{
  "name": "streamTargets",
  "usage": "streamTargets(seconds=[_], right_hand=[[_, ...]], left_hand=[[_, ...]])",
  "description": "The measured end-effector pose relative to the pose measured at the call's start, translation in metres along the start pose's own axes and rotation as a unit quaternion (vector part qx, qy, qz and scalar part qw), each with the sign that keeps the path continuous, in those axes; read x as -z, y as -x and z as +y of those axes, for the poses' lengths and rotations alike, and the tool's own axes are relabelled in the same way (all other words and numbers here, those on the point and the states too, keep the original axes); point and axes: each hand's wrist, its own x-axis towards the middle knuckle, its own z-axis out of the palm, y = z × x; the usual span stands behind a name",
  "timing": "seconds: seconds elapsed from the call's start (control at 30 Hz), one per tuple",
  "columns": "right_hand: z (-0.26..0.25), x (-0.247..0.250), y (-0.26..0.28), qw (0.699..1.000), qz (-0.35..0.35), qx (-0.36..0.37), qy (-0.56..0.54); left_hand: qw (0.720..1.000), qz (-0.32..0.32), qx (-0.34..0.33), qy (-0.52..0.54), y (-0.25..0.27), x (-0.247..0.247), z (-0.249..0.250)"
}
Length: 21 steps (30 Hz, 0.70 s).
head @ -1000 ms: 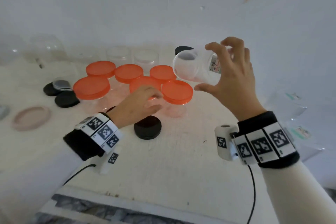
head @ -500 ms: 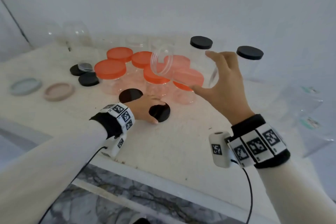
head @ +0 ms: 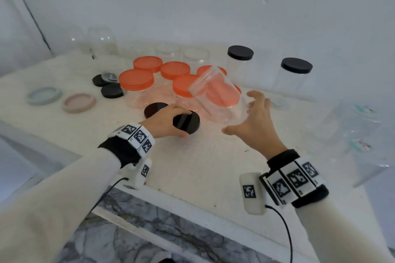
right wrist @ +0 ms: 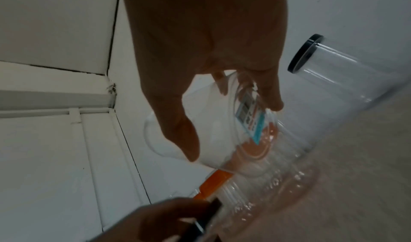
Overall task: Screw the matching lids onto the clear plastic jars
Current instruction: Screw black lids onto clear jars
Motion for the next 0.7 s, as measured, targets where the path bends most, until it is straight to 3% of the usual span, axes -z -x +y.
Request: streamTargets(seconds=[0.23, 0.43, 0.7], right_hand=[[0.021, -0.005, 0.003, 0.998, -0.044, -0.024, 0.031], [0.031, -0.01, 0.007, 0.991, -0.106, -0.075, -0.014], [0.04, -0.017, 0.013, 0.979, -0.157, -0.104, -0.079]], left_hand=[[0.99, 0.095, -0.001, 0.103, 0.02, 0.015, -0.005], [0.952, 0.223, -0.008, 0.21, 0.024, 0.026, 0.012], [0.942, 0.224, -0.069, 0.241, 0.01, 0.026, 0.056]])
